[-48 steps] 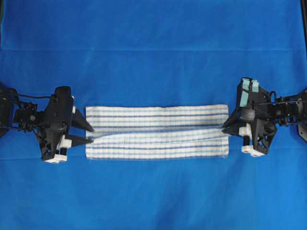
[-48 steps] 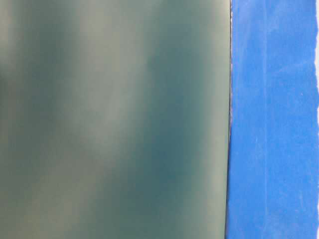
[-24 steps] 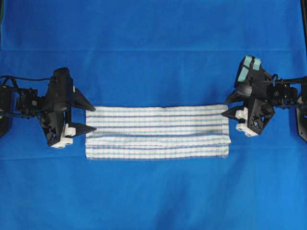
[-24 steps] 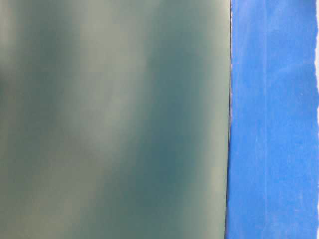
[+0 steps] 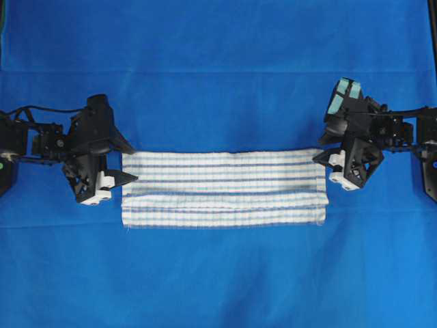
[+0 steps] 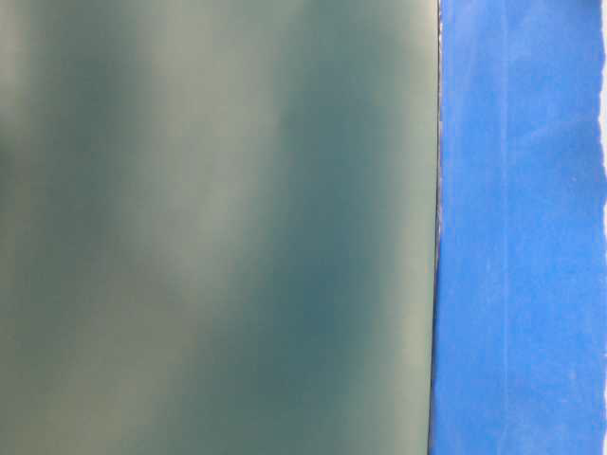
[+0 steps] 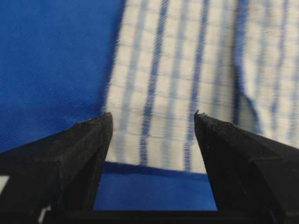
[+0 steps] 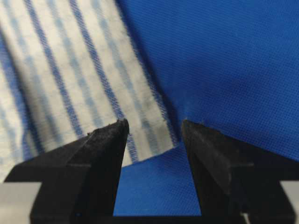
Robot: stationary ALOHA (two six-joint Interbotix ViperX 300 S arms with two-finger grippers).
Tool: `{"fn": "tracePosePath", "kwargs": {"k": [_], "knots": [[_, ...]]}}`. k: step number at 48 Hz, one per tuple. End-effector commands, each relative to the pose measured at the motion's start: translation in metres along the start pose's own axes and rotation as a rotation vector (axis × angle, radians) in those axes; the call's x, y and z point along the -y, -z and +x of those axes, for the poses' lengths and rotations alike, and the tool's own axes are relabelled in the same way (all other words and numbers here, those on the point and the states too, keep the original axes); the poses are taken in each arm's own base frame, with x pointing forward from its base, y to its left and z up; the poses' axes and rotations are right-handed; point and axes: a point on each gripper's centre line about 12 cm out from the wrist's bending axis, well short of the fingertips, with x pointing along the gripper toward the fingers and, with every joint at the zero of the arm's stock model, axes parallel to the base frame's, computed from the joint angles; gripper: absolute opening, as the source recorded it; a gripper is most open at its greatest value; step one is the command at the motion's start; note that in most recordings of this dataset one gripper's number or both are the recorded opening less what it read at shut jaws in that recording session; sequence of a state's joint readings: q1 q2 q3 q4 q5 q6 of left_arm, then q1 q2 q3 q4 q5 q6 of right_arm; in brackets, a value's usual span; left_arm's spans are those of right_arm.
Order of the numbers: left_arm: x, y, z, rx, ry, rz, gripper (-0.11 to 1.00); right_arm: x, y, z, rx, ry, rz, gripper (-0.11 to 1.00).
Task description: Fold the blue towel.
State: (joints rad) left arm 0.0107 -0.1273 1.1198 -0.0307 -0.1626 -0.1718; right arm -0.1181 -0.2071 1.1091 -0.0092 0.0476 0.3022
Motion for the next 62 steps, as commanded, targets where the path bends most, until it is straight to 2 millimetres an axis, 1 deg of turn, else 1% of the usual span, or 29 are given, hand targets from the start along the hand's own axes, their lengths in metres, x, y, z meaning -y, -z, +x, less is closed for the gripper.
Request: {"fn": "tracePosePath", "kwargs": {"k": [1, 8, 15, 20, 23, 28, 30, 32, 41, 49, 52, 56, 61, 62], "knots": [[-0.003, -0.007, 0.002, 0.020, -0.007, -0.008, 0.63, -0.001, -0.007, 0.005, 0.024, -0.004, 0.003, 0.56], [-0.009, -0.004, 0.005, 0.006, -0.023, -0.023, 0.63, 0.001, -0.003, 0.012, 0.004, 0.002, 0.000, 0.55], [-0.011, -0.004, 0.006, 0.004, -0.029, -0.029, 0.62, 0.001, -0.002, 0.012, -0.001, 0.003, 0.000, 0.55], [-0.011, -0.003, 0.006, -0.002, -0.030, -0.033, 0.57, 0.001, -0.003, 0.012, 0.001, 0.003, -0.004, 0.51], [-0.011, -0.004, 0.006, -0.003, -0.031, -0.034, 0.44, 0.001, -0.003, 0.012, 0.001, 0.003, -0.010, 0.42], [-0.011, -0.004, 0.006, -0.005, -0.031, -0.034, 0.19, 0.001, -0.002, 0.012, -0.001, 0.003, -0.016, 0.15], [-0.011, -0.004, 0.006, -0.006, -0.031, -0.035, 0.10, 0.001, -0.002, 0.012, -0.001, 0.003, -0.018, 0.06], [-0.011, -0.003, 0.006, -0.012, -0.031, -0.032, 0.04, 0.001, -0.003, 0.011, 0.002, 0.003, -0.018, 0.05], [-0.011, -0.003, 0.006, -0.017, -0.032, -0.032, 0.04, 0.000, -0.002, 0.010, 0.002, 0.002, -0.021, 0.05], [-0.010, -0.009, 0.005, -0.023, -0.033, -0.036, 0.04, -0.001, -0.008, 0.006, 0.024, -0.004, -0.021, 0.05], [-0.008, -0.016, 0.001, -0.023, -0.031, -0.035, 0.04, -0.002, -0.013, 0.001, 0.039, -0.007, -0.021, 0.05], [-0.007, -0.027, -0.006, -0.018, -0.029, -0.030, 0.04, -0.005, -0.021, -0.011, 0.060, -0.013, -0.021, 0.05], [-0.003, -0.043, -0.019, -0.011, -0.024, -0.032, 0.04, -0.008, -0.032, -0.029, 0.092, -0.019, -0.036, 0.05], [-0.002, -0.048, -0.025, -0.006, -0.023, -0.033, 0.04, -0.008, -0.034, -0.034, 0.100, -0.020, -0.040, 0.05]]}}
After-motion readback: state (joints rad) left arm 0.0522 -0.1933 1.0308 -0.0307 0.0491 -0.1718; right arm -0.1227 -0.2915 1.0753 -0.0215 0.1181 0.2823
